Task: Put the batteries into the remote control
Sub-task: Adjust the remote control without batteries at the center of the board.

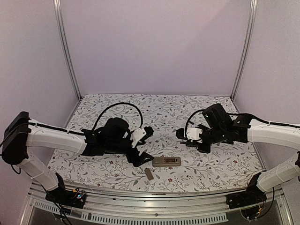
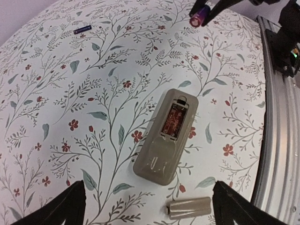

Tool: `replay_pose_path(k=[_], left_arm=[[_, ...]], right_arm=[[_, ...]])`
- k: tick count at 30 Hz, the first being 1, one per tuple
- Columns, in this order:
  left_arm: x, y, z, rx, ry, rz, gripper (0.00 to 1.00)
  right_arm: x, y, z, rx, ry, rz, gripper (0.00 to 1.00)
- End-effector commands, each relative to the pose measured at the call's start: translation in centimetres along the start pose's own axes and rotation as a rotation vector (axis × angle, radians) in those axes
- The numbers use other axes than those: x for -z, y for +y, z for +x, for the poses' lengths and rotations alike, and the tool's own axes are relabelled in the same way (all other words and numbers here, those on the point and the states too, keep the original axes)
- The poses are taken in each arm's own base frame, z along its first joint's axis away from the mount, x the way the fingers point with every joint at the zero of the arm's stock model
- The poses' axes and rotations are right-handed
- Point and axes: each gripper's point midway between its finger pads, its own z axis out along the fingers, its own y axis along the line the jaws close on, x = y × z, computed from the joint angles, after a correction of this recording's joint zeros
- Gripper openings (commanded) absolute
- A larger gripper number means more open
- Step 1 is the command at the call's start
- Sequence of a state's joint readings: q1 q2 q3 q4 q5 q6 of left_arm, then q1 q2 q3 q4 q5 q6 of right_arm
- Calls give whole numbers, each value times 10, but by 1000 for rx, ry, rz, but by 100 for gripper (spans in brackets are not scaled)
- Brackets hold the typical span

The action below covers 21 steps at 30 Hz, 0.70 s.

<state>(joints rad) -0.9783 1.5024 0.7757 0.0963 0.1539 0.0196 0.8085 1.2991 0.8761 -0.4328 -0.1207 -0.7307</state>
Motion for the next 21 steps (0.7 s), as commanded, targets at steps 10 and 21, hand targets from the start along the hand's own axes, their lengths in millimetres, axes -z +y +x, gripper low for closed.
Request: replay_pose_path(k=[10,21], left_arm=[[-82,-18,23,-231,79,202,100],[-100,-18,50,-199,170,251,86]], right_arm=[[-3,1,21,-54,-46,-27,0],[-2,-1,16,-53,-69,-27,0]])
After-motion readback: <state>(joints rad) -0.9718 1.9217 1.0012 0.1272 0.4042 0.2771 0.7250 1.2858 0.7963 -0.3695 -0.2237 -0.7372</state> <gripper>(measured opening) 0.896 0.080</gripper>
